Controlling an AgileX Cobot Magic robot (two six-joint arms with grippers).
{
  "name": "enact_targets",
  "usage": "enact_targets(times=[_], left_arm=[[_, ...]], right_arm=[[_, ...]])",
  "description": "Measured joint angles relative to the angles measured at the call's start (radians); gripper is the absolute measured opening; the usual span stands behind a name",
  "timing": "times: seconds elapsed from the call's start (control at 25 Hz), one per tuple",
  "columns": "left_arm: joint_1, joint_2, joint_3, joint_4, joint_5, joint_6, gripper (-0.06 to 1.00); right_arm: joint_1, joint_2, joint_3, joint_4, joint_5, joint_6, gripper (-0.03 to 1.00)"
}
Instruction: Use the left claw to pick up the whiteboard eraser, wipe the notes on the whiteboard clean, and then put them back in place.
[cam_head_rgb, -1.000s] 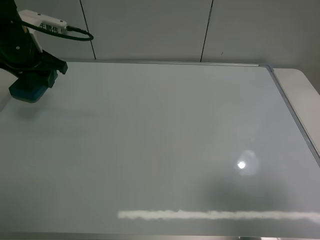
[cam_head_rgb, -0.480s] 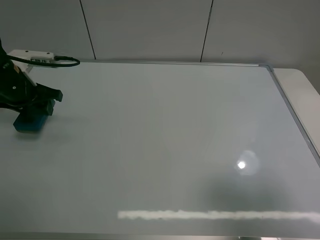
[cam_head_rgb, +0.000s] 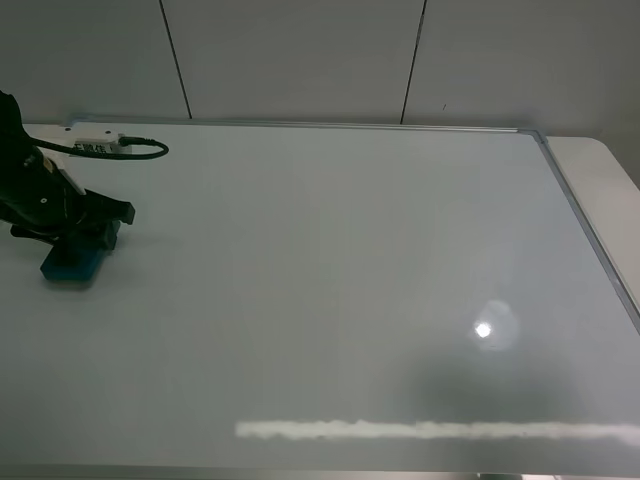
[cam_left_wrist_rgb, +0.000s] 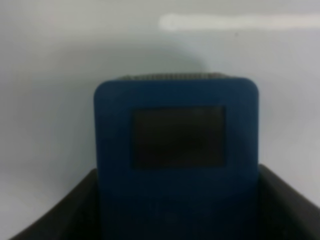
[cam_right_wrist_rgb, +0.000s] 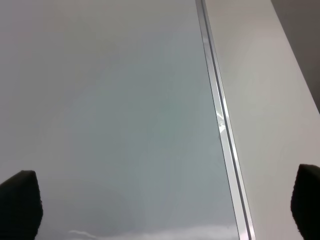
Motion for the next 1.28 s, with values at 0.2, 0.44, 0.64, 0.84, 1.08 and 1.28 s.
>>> enact_targets(times=[0.2,0.44,0.64,0.84,1.08,1.28], left_arm=[[0.0,0.001,0.0,-0.014,-0.021,0.004,0.55],[0.0,0.001,0.0,-0.015,-0.031,0.045,0.71],[0.0,0.001,0.0,-0.015,-0.031,0.052,0.97],[0.0,0.001,0.0,-0.015,-0.031,0.053,0.99],[0.0,-0.004,0.0,-0.017,-0.03,0.073,0.99],[0.0,-0.082,0.001,-0.018,-0.001,0.093,0.99]], right_arm=[[0.0,0.0,0.0,0.0,0.0,0.0,0.99],[0.0,0.0,0.0,0.0,0.0,0.0,0.99],[0.0,0.0,0.0,0.0,0.0,0.0,0.99],[0.0,0.0,0.0,0.0,0.0,0.0,0.99],[0.0,0.0,0.0,0.0,0.0,0.0,0.99],[0.0,0.0,0.0,0.0,0.0,0.0,0.99]])
